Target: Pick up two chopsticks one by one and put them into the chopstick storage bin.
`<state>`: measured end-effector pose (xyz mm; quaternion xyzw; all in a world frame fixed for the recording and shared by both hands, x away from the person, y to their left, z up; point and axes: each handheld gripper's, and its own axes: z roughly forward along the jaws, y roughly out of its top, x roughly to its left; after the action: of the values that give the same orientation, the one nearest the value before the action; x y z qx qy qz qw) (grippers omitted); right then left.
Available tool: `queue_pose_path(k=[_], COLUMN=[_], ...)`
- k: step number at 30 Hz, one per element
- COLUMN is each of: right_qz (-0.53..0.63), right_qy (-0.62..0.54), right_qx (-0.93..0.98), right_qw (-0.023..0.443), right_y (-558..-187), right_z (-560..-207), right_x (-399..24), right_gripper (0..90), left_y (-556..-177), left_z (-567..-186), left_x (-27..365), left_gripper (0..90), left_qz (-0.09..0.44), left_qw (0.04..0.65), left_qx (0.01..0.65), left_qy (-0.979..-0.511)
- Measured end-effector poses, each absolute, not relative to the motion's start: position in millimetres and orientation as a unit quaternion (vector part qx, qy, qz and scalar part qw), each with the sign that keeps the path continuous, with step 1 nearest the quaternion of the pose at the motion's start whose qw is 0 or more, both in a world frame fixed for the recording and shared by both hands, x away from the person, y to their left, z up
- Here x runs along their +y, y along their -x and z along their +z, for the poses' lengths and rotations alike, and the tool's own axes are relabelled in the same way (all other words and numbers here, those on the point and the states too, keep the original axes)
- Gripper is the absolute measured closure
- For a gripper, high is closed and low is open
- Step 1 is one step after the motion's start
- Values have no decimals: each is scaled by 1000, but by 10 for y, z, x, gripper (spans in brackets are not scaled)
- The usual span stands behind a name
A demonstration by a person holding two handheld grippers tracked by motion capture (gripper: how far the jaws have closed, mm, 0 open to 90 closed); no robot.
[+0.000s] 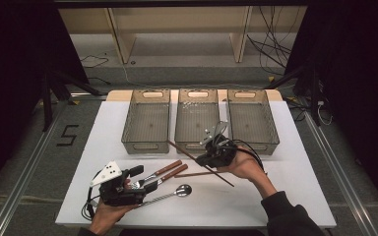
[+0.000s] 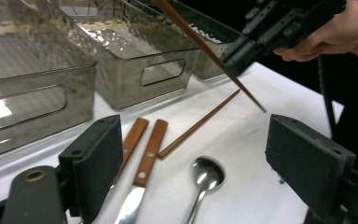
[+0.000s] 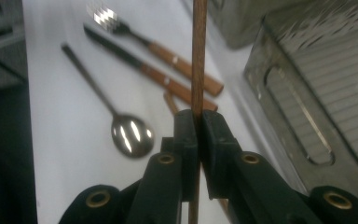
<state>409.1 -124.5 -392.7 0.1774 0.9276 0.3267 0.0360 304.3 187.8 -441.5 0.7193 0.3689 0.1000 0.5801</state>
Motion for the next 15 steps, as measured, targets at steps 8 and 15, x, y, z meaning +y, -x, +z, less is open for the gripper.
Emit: queue_pose_path(k=[8,15], right_qz=[428,473], right_qy=[-227,-254], right_qx=[875,844], right_qw=[22,10], right_y=[-4054,-4032], right_z=[-3800,-3756], right_x=[-1258,-1196], right_gripper=[855,855], left_y=[-3161,-3304], left_z=[-4322,-4301], left_x=[1583,1249], left_gripper=[189,206], left_qz=[79,61], left_qw=[579,560], left_qx=[367,356], left_qy=[-724,-746])
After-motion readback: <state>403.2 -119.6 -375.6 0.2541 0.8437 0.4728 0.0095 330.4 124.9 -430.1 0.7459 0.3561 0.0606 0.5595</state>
